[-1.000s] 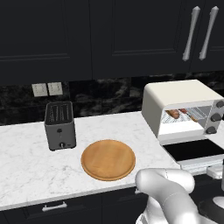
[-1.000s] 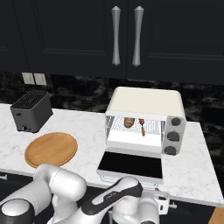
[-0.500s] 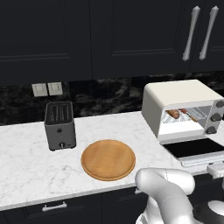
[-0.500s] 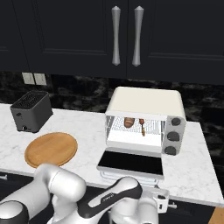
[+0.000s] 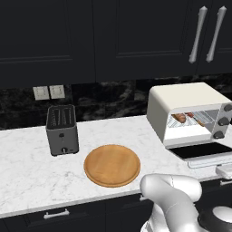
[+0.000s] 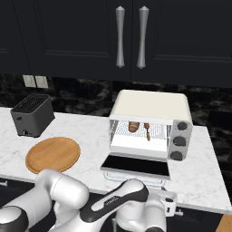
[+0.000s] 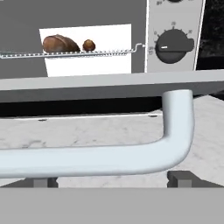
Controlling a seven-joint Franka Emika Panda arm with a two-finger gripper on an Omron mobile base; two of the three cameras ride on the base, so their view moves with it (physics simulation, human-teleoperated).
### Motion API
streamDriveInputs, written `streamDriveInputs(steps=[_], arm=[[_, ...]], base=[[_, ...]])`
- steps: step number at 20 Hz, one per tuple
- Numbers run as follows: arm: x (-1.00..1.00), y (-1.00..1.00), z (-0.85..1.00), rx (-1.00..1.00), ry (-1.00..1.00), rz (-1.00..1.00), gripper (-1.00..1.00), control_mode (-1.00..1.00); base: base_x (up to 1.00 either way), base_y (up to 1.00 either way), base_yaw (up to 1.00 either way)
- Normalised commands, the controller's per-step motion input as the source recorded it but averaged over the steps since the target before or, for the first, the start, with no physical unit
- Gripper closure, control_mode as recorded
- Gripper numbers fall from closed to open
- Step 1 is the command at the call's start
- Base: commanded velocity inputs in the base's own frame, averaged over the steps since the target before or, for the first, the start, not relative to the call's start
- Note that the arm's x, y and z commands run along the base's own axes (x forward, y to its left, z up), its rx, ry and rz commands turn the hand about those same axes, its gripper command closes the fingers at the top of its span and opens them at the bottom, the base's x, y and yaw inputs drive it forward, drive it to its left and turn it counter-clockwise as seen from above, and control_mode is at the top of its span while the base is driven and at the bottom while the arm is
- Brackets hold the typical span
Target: Pick up the kebab skewer and baguette bread, and place them inside the toaster oven. Close the toaster oven door and start by setting the timer.
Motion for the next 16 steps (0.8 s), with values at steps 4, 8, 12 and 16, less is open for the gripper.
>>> streamDriveInputs(steps=[4,8,12,16], arm=[[0.36,0.12,0.26,0.03,0.00,0.00,-1.00,-1.00],[0.41,0.21,0.24,0.02,0.00,0.00,-1.00,-1.00],[0.41,0.25,0.29,0.01,0.00,0.00,-1.00,-1.00],[0.41,0.25,0.29,0.01,-0.02,-0.01,-1.00,-1.00]], base=[[0.00,0.00,0.00],[0.00,0.00,0.00],[0.00,0.00,0.00],[0.00,0.00,0.00]])
